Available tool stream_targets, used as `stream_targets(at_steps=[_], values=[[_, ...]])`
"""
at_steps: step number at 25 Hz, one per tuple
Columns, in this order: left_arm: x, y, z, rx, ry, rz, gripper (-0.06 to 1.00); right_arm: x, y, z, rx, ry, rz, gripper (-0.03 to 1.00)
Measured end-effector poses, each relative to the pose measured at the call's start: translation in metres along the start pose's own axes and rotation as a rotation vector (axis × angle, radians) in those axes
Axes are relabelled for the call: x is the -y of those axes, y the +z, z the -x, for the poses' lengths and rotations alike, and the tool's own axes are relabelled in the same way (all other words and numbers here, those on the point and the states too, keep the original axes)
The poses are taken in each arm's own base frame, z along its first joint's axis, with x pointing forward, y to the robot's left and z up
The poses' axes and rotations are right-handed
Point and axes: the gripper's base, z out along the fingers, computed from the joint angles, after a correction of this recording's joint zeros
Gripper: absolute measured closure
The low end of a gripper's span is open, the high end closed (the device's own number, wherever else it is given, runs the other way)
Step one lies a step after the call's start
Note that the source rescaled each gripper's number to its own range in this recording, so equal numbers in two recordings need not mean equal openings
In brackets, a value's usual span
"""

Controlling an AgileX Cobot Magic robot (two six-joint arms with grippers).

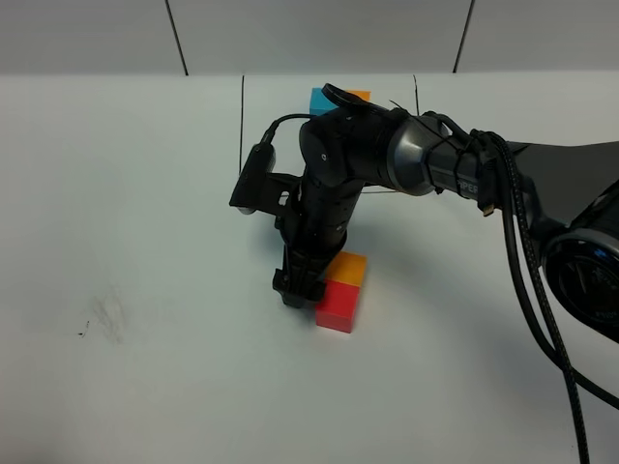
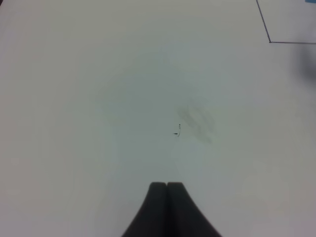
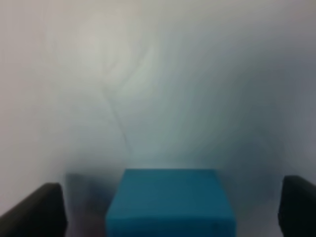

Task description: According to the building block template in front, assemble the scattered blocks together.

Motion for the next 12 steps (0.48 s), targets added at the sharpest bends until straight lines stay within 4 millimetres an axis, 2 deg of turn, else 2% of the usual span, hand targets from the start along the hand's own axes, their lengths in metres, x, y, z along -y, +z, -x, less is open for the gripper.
stream_targets(at_steps=[7, 12], values=[[0.000, 0.000, 0.000, 0.000, 0.000, 0.000, 0.94, -0.010, -0.031, 0.012, 0.059, -0.031, -0.030, 0.04], [0.000, 0.000, 0.000, 0.000, 0.000, 0.000, 0.94, -0.018, -0.069, 0.019, 0.113, -0.049, -0.061, 0.04]])
